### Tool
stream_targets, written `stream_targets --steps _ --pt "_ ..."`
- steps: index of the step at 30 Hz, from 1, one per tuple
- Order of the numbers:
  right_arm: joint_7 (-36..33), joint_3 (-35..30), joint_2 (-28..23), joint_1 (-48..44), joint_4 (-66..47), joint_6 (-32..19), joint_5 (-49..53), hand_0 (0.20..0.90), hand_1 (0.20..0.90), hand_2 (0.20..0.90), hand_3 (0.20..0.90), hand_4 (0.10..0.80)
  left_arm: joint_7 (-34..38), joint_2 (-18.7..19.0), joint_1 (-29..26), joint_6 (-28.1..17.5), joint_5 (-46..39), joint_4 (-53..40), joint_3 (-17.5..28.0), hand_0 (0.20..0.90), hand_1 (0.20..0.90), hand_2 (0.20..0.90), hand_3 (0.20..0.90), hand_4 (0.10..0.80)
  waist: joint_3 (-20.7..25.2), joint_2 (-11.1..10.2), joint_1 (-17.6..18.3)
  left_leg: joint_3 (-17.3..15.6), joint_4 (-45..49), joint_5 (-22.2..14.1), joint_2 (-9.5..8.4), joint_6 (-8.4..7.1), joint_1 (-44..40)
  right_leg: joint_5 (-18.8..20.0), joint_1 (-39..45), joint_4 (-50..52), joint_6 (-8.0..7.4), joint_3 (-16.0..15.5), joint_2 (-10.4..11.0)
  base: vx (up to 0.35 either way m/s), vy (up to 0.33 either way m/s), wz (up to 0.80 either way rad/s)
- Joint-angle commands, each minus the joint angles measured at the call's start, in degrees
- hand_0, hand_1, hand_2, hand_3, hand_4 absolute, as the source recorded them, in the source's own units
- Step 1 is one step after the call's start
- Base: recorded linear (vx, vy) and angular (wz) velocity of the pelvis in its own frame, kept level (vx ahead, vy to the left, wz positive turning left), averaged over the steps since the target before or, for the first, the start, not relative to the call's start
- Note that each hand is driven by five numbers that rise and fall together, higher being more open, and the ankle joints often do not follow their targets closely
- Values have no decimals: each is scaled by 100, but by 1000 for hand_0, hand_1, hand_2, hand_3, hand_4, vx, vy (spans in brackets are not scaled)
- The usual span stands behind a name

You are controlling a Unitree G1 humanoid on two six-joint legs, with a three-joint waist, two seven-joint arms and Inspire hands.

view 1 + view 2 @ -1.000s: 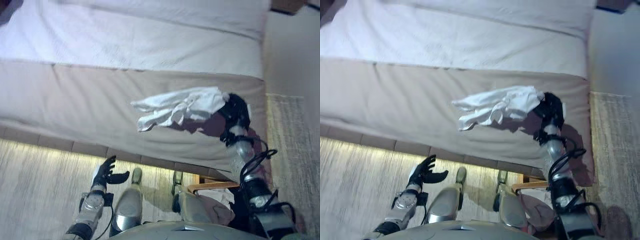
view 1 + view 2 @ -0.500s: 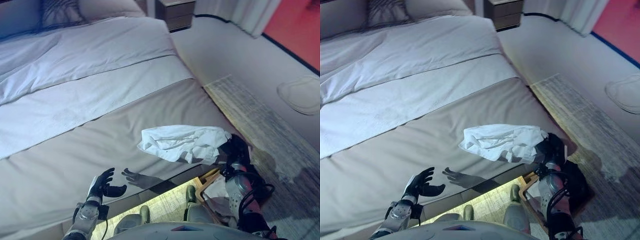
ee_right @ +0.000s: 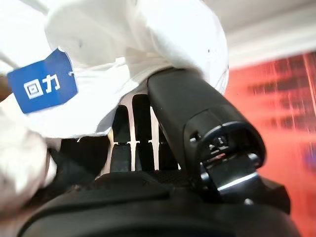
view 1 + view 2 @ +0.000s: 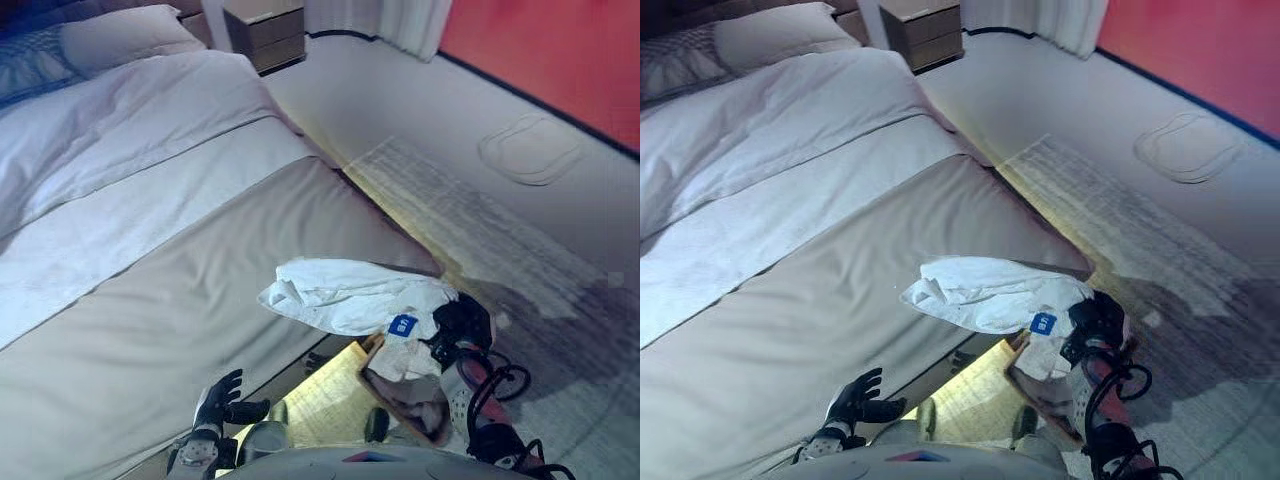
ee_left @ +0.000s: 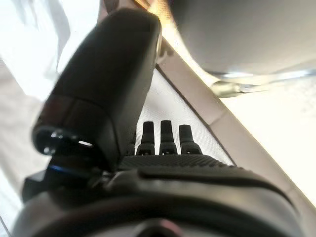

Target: Pick up the clothes from the bed and place them into the basket

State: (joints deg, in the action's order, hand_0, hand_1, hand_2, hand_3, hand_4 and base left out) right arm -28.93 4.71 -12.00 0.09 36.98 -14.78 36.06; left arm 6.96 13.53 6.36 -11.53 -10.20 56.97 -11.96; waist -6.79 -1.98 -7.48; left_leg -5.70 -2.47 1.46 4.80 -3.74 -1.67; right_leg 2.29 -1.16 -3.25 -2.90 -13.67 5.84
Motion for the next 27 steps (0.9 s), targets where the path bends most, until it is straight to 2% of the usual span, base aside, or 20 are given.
stream_targets --steps 1,5,7,14,20,25,27 --pt "-453 -168 -57 -320 -384 -819 -270 300 300 300 200 100 94 148 -92 -390 -120 -90 -74 900 900 900 900 800 217 203 -55 452 161 154 -231 94 413 260 456 105 -386 -212 517 79 33 -9" --pt "-1103 -243 -1 -205 -357 -1204 -756 300 300 300 200 100 135 192 -78 -371 -94 -71 -65 900 900 900 900 800 265 251 -4 379 45 175 -215 113 278 239 524 135 -406 -269 542 60 25 4" --pt "-2088 -438 29 -138 -518 -1727 -1327 300 300 300 200 100 180 240 -48 -385 -93 28 -41 900 900 900 900 800 293 325 58 384 -114 199 -238 138 175 232 518 139 -432 -251 554 61 42 14" --pt "-2569 -980 -210 100 -1320 -2003 -2250 300 300 300 200 100 60 301 148 -646 75 182 52 900 900 900 900 800 334 372 223 337 -229 127 -252 167 65 246 492 79 -497 -221 581 5 3 4" --pt "-3038 -1156 -369 143 -1577 -2176 -3091 300 300 300 200 100 -84 382 148 -577 199 59 64 900 900 900 900 800 422 353 257 303 -253 94 -212 157 -1 270 530 6 -514 -208 550 6 -42 -1" --pt "-3100 -1217 -559 182 -2142 -2122 -3765 300 300 300 200 100 -106 391 159 -494 307 -23 145 900 900 900 900 800 456 331 296 308 -253 78 -180 140 -15 292 542 -57 -515 -185 505 -15 -31 -1" --pt "-2930 -1253 -653 212 -2532 -2022 -3793 300 300 300 200 100 -119 389 170 -454 386 -34 234 900 900 900 900 800 471 310 330 291 -253 73 -157 124 -23 287 540 -65 -515 -169 490 -39 -18 -1"
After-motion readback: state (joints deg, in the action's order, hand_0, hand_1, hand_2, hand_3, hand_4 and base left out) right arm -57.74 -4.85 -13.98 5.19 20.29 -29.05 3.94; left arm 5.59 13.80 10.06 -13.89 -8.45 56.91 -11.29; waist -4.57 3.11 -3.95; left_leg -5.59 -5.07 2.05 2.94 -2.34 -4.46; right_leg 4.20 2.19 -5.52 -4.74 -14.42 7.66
